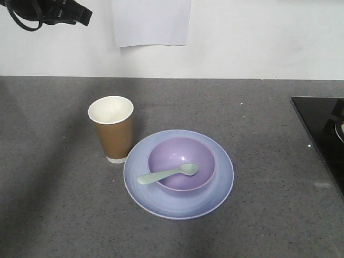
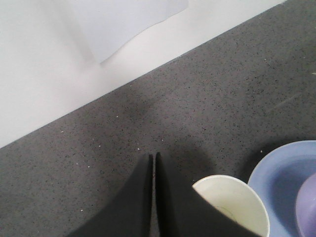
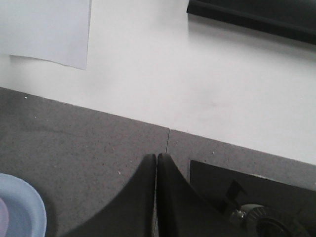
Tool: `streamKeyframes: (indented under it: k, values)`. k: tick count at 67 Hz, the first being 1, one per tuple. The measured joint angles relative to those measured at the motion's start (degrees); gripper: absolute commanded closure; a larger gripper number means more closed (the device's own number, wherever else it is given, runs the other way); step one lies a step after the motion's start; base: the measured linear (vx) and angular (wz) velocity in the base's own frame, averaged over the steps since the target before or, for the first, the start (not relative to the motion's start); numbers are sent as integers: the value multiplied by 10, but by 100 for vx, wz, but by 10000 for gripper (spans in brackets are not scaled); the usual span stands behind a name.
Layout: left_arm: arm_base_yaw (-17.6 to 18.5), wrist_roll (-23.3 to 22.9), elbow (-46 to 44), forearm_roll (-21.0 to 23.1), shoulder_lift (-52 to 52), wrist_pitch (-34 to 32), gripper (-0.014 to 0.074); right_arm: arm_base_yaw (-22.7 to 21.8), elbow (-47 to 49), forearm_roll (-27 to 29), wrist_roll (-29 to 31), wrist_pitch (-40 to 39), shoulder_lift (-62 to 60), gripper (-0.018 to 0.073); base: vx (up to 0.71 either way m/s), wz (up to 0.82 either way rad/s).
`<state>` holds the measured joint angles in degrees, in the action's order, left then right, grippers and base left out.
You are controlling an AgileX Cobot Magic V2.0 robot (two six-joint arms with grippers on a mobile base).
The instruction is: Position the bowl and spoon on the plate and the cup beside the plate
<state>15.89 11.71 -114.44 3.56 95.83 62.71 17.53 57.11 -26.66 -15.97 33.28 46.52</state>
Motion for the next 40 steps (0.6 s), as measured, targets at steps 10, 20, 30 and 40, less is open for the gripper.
streamKeyframes:
  k: [10,20,30,40]
  values:
    - [0,-2,0,0,0,4,604,0,0,-5,0,-27,0,565,0,0]
    - [0,-2,0,0,-4,7,604,0,0,-5,0,-32,0,565,0,0]
    - [0,-2,0,0,-4,7,603,0,0,-5,0,-32,0,565,0,0]
    - [0,-2,0,0,-4,7,603,0,0,-5,0,-32,0,565,0,0]
